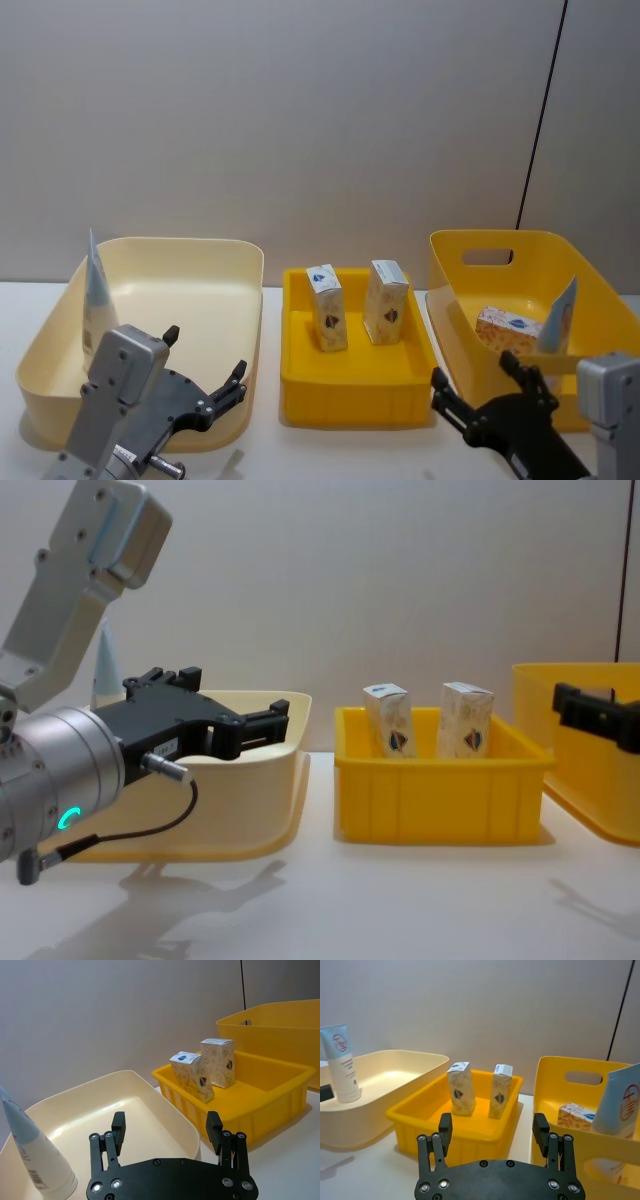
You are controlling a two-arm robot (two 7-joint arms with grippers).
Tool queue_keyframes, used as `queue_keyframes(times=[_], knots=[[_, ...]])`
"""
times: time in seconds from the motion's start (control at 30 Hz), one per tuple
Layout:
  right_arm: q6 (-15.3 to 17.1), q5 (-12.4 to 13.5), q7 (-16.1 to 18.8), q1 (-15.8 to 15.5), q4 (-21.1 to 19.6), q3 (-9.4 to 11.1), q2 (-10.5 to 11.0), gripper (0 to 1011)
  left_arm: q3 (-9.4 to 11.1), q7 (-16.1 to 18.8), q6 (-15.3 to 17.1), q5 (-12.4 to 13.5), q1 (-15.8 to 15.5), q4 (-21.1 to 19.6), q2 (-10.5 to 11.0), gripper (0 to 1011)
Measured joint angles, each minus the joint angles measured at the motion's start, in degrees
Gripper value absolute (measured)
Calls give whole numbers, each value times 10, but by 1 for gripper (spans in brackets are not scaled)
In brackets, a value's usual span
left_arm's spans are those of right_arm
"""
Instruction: Bimanual collaborative sorting of washing and personal care products
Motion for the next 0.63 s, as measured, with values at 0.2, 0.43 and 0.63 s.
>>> queue_keyframes(times=[0.2,0.43,0.63], knots=[[1,5,3,-5,-4,-5,4,1001,0,0,0,0,0,0,0,1004],[1,5,3,-5,-4,-5,4,1001,0,0,0,0,0,0,0,1003],[1,5,3,-5,-4,-4,4,1001,0,0,0,0,0,0,0,1002]])
